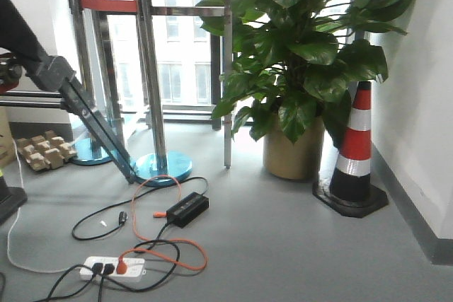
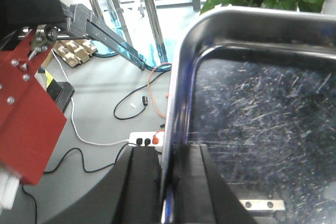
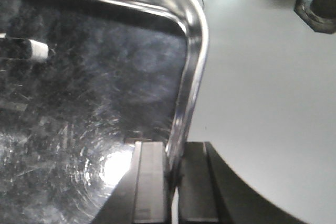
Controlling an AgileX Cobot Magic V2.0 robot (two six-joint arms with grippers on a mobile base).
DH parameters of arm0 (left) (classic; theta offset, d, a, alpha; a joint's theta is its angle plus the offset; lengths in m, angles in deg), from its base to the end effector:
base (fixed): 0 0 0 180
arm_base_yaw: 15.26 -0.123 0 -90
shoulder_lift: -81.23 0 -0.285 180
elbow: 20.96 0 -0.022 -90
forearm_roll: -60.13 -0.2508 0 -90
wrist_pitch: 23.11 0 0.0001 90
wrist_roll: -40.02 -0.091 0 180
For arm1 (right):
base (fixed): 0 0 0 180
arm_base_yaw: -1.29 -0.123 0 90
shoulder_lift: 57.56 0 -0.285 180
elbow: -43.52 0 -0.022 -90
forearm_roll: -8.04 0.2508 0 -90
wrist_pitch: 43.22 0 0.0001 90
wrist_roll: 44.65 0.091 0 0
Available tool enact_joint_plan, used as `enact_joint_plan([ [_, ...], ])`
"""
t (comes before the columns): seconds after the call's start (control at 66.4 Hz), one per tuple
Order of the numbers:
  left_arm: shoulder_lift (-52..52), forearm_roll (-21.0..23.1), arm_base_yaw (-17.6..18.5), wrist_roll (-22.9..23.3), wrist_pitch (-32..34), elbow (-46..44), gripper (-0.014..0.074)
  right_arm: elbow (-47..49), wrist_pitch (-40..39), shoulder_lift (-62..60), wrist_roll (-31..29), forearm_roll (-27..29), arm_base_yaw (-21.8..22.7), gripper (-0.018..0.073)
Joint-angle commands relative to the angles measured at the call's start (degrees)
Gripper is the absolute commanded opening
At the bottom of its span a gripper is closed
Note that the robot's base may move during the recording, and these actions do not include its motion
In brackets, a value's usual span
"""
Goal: Stack silver trays without gaps
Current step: 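Drive across the room toward the potted plant and cone, then turn and drive up to the shelf with the tray stack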
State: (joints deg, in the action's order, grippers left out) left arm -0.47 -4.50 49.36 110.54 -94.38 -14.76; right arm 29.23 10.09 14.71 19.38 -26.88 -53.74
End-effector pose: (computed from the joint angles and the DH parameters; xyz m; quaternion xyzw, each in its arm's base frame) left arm 0.1729 -0.1827 0.4003 0.0344 0.8341 0.0606 0.5472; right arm 0.1604 0.1563 0.3750 -0.0153 0.9000 0.1363 0.4138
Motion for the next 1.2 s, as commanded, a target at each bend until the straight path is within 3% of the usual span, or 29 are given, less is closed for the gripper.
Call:
enact_joint_plan([
  [0.0, -0.6, -0.2, 0.6, 0.5, 7.8, -0.2, -0.0016, 0.9, -14.2, 0.1, -1.1, 0.7, -0.8, -0.0022],
  [0.482, -0.6, -0.2, 0.6, 0.5, 7.8, -0.2, -0.0016, 0.9, -15.5, 0.1, -1.1, 0.7, -0.8, -0.0022],
  [0.497, -0.6, -0.2, 0.6, 0.5, 7.8, -0.2, -0.0016, 0.9, -23.8, 0.1, -1.1, 0.7, -0.8, -0.0022],
  [0.858, -0.6, -0.2, 0.6, 0.5, 7.8, -0.2, -0.0016, 0.9, -30.2, 0.1, -1.1, 0.7, -0.8, -0.0022],
  [1.189, -0.6, -0.2, 0.6, 0.5, 7.8, -0.2, -0.0016, 0.9, -31.2, 0.1, -1.1, 0.7, -0.8, -0.0022],
])
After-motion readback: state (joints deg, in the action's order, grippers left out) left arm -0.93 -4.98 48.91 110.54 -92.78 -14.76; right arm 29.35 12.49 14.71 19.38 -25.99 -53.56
